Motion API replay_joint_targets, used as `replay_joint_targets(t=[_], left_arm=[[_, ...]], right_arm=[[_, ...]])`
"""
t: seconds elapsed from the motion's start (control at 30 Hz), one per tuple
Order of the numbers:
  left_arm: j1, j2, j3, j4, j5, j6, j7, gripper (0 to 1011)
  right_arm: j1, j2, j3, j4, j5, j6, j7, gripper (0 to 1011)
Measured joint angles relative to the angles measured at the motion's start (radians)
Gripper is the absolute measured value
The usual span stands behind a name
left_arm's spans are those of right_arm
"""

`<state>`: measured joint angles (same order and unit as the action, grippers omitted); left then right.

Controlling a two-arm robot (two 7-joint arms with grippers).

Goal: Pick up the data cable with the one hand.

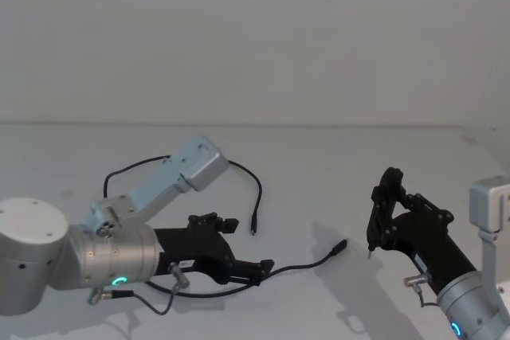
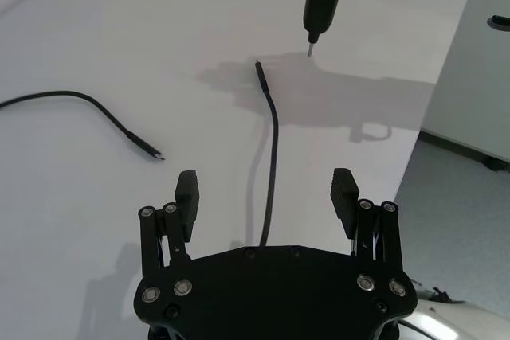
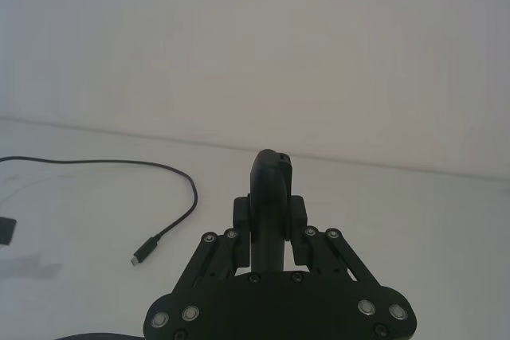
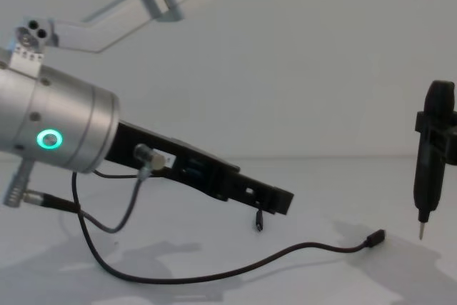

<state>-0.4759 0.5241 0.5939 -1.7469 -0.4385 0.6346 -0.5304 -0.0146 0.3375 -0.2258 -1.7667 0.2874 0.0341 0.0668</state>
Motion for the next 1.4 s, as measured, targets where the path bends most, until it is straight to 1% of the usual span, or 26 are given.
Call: replay_joint_targets(t=[0.13,0.17,0.23,0.33,0.43,0.53,0.6,0.83,0.87,1.0,1.4], left_arm=[[-0.015,-0.026,0.018,0.015,0.001,0.039,0.019,1001],[-0.015,-0.026,0.018,0.015,0.001,0.039,0.019,1001],[-0.024,-0.048,0.028,0.028,0.005,0.061,0.042,1001],[-0.029,-0.064,0.035,0.039,0.009,0.075,0.056,1001],[-0.039,-0.093,0.048,0.061,0.017,0.093,0.075,1001],[-0.045,-0.111,0.056,0.077,0.022,0.103,0.087,1001],[-0.053,-0.133,0.066,0.098,0.030,0.112,0.100,1001],[-0.071,-0.178,0.088,0.145,0.049,0.125,0.122,1001],[-0.071,-0.178,0.088,0.145,0.049,0.125,0.122,1001],[-0.081,-0.201,0.100,0.172,0.060,0.131,0.132,1001],[-0.102,-0.247,0.126,0.236,0.084,0.142,0.142,1001]], right_arm=[[0.000,0.000,0.000,0.000,0.000,0.000,0.000,279],[0.000,0.000,0.000,0.000,0.000,0.000,0.000,279],[0.000,0.000,0.000,0.000,0.000,0.000,0.000,279],[0.000,0.000,0.000,0.000,0.000,0.000,0.000,279],[0.000,0.000,0.000,0.000,0.000,0.000,0.000,279],[0.000,0.000,0.000,0.000,0.000,0.000,0.000,279],[0.000,0.000,0.000,0.000,0.000,0.000,0.000,279],[0.000,0.000,0.000,0.000,0.000,0.000,0.000,279],[0.000,0.000,0.000,0.000,0.000,0.000,0.000,279],[0.000,0.000,0.000,0.000,0.000,0.000,0.000,279],[0.000,0.000,0.000,0.000,0.000,0.000,0.000,279]])
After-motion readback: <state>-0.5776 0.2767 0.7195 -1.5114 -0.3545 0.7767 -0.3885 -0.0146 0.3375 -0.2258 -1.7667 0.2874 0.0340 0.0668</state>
